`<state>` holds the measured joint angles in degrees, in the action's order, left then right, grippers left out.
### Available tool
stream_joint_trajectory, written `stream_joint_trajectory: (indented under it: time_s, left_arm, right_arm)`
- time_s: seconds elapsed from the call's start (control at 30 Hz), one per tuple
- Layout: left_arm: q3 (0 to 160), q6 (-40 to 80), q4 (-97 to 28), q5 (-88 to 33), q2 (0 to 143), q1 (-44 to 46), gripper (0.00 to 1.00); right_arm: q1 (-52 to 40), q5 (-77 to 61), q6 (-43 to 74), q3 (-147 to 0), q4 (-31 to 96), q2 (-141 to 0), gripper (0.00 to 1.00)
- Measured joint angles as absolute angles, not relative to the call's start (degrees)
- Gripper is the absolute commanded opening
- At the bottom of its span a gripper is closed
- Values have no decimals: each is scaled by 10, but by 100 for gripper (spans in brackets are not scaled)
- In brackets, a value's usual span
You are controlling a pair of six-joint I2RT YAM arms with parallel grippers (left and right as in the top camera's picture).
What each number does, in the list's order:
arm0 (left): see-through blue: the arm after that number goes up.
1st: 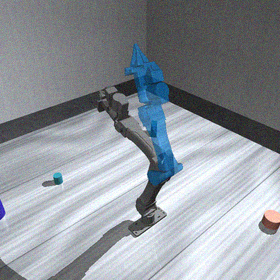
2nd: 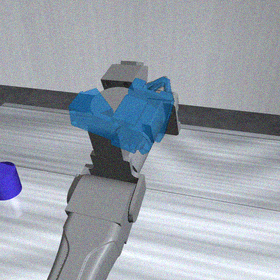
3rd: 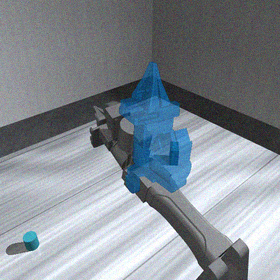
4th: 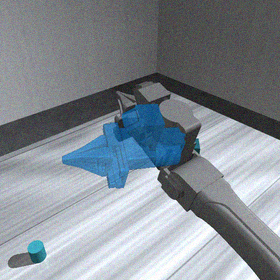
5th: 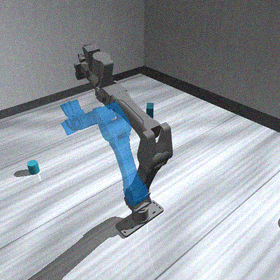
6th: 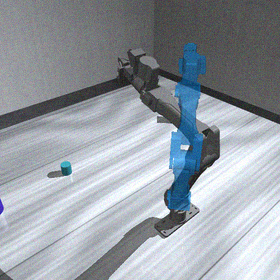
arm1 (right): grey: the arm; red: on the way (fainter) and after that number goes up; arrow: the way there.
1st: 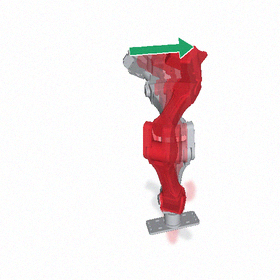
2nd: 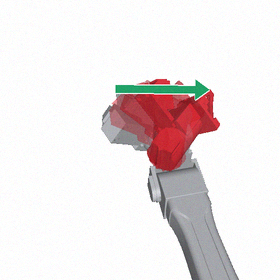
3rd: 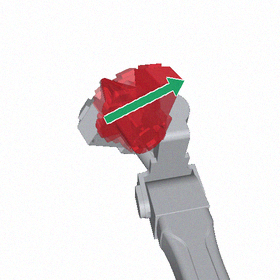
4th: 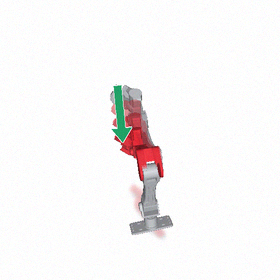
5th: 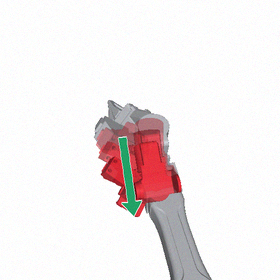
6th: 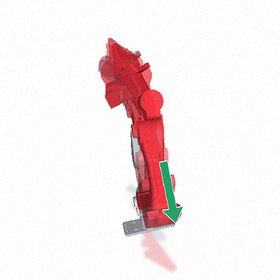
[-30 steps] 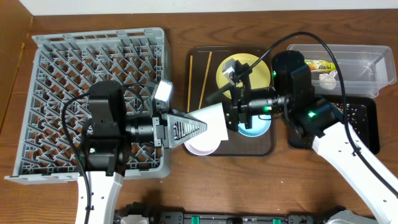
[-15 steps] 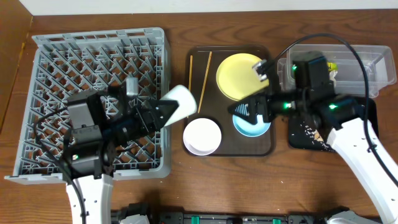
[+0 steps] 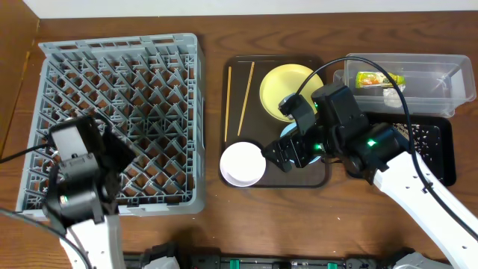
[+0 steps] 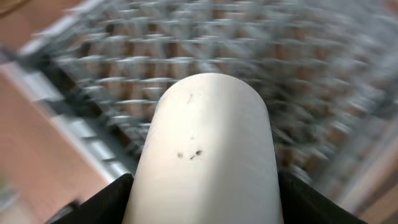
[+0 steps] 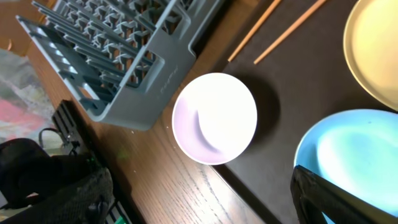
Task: Sort waste into correct bins and load items into the dishwasher
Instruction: 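Place the white bowl into the dish rack with the left gripper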
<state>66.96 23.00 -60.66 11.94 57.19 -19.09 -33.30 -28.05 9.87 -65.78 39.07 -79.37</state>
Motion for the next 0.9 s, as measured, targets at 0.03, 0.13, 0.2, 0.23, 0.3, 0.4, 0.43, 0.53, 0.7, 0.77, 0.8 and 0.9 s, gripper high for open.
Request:
stream_joint_trajectory:
  time_s: [0.03,0.13,0.2,0.23,0.3,0.4,0.43,0.53,0.7,0.77,0.8,0.9]
  left_arm:
    - [670,239,-607,133,588,-206,44]
    - [670,260,-599,154,641,-255,43]
    - [670,268,-585,152,673,-286,43]
    - [670,271,-577,150,691,-302,43]
    - [670,273,-566,136,739,-342,43]
    - [670,275,-566,111,787,-384,43]
    - [670,276,-564,97,801,-398,43]
    - [670,277,-564,56,834,-431,64]
    - [670,281,-563,1,861,-472,90]
    - [670,279,-563,-26,860,-481,92]
    - [670,275,-563,-41,858,-483,92]
    - [670,257,-564,-92,848,-480,93]
  right_arm:
    - [-333,-276,98,-658,395,-794,89]
    - [-333,-270,97,-658,409,-794,89]
    - [-333,-269,97,-658,417,-794,89]
    - [-333,-268,97,-658,420,-794,89]
    - [-333,-267,97,-658,427,-794,89]
    - [-333,-265,96,-658,436,-794,89]
    - [-333,-265,96,-658,437,-794,89]
    - [-333,-265,95,-658,437,-794,90]
    - [-333,-264,93,-658,439,-794,90]
    - [-333,-265,93,-658,439,-794,91]
    - [-333,-265,93,-658,438,-794,93]
    - [-333,-264,89,-658,432,-794,91]
